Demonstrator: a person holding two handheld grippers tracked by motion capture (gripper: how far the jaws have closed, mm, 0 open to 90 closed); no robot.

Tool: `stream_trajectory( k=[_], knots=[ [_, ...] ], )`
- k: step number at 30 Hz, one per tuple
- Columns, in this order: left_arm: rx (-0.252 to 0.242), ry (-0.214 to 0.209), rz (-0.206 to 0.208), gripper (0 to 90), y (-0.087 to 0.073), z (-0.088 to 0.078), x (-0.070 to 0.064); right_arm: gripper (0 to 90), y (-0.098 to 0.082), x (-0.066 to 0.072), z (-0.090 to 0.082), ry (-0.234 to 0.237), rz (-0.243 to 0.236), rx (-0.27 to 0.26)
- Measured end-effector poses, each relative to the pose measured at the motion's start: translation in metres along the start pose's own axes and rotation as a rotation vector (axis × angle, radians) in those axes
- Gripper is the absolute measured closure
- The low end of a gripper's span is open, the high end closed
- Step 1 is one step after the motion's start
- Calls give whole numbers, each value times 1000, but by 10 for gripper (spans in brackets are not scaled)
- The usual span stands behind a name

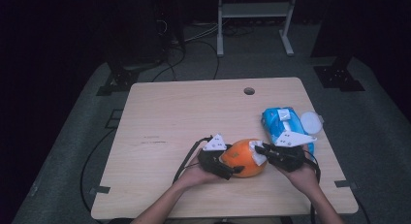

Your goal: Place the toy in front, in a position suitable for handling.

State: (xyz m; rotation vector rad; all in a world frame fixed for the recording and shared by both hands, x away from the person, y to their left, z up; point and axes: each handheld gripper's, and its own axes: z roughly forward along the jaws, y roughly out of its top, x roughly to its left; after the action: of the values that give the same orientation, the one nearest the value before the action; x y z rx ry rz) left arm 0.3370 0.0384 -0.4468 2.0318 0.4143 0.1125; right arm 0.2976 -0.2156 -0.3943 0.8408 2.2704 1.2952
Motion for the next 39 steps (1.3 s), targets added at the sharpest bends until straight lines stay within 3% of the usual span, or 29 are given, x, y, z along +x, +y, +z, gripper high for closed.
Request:
stream_trajectory(
  k=[1,5,11,16,20,23,25,29,30,31,34,39],
  knots=[
    [4,11,21,203,0,-2,-1,809,1,2,0,1,0,-3],
    [-29,29,31,394,9,-15,-4,809,6,5,-3,13,13,-45],
    [-35,32,43,409,22,-37,-5,809,11,5,-5,83,59,-104],
    [24,29,5,408,15,-33,2,809,5,5,7,66,59,-42],
    [29,34,4,405,15,-30,0,810,10,20,12,85,42,-50],
    [24,27,6,405,18,-31,-2,809,18,30,12,125,17,-73],
    [20,33,14,399,20,-35,-2,809,20,33,12,101,-14,-70],
    [47,24,24,371,17,-32,-2,808,15,25,14,87,4,-47],
    [52,18,30,309,15,-29,-1,808,10,26,18,69,-9,-18],
    [57,10,30,309,13,-27,0,808,10,26,18,69,-9,-18],
    [30,-14,22,178,9,-27,7,808,6,24,21,48,-14,6],
    [9,-41,11,111,4,-28,14,808,3,19,20,35,-5,13]
  ],
)
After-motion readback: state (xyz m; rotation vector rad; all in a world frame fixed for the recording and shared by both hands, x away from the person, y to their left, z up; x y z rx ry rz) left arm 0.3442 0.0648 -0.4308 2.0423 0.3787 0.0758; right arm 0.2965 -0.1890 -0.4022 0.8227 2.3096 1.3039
